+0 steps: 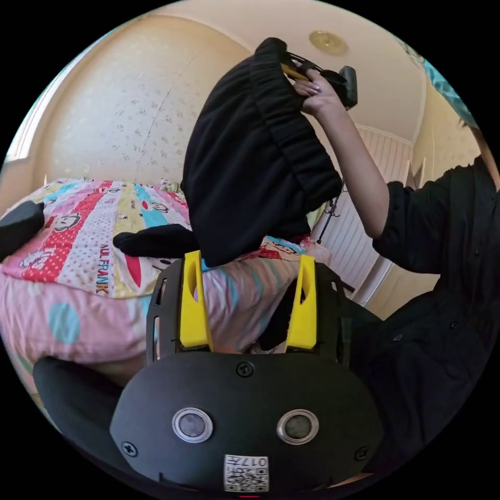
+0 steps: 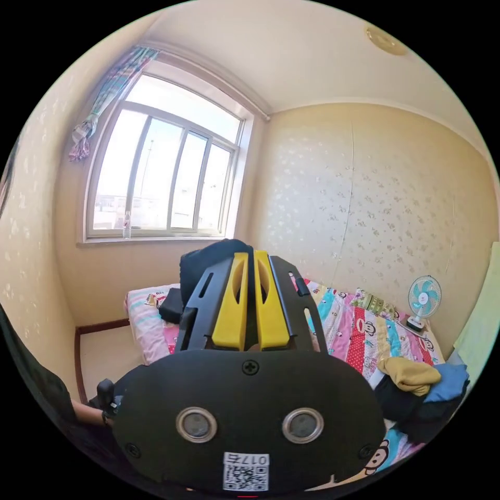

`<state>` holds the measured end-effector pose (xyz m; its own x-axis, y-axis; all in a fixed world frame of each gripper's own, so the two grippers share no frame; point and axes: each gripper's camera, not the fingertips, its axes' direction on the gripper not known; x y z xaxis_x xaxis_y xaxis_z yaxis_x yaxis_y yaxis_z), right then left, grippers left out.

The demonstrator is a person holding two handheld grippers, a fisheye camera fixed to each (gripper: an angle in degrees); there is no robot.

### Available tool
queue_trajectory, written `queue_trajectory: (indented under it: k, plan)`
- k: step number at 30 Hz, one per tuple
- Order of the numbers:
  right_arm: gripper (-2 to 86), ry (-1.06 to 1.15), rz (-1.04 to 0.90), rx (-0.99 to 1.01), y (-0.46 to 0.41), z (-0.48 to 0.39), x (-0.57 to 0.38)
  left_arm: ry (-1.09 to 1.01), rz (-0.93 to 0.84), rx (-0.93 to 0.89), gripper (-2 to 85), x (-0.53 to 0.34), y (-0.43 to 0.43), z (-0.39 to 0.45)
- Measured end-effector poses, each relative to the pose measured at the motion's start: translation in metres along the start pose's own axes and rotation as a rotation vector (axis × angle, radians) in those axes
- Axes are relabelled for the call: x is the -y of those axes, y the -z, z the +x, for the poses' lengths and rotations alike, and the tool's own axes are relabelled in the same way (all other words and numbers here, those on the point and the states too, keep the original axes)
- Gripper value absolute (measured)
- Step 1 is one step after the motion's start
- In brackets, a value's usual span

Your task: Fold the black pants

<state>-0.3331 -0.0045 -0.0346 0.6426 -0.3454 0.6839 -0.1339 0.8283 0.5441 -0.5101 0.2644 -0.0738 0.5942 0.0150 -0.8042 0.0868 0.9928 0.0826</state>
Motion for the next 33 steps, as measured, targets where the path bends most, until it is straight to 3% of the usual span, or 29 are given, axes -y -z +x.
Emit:
queue_trajectory:
  k: [5, 9, 11, 13, 17, 21, 26, 33]
  plan:
    - [1.3, 0.076, 0.09, -0.052, 0.058, -0.028, 0.044, -0.217, 0.255, 0.388, 23.0, 0.029, 0.033, 0.079]
    - [1.2, 0.032, 0.18, -0.077, 0.122, -0.031, 0.064, -0.257, 0.421, 0.521, 18.0, 0.062, 0.055, 0.094]
    - [1.2, 0.0, 0.234, -0.097, 0.154, -0.023, 0.071, -0.291, 0.499, 0.563, 11.5, 0.092, 0.082, 0.107]
    - [1.3, -0.056, 0.298, -0.099, 0.189, -0.007, 0.079, -0.262, 0.627, 0.531, 6.6, 0.117, 0.12, 0.116]
    - [1.5, -0.142, 0.51, -0.072, 0.272, 0.023, 0.086, -0.129, 1.039, 0.232, 1.9, 0.182, 0.227, 0.132]
    - [2.0, -0.074, 0.689, -0.159, 0.338, 0.008, 0.097, -0.208, 1.08, 0.148, 1.1, 0.258, 0.264, 0.164]
    - [2.3, 0.005, 0.753, -0.166, 0.391, 0.004, 0.142, -0.302, 1.267, 0.269, 0.8, 0.328, 0.315, 0.251]
    - [2.5, -0.024, 0.621, -0.301, 0.373, 0.051, 0.205, -0.357, 1.219, 0.358, 0.8, 0.414, 0.329, 0.294]
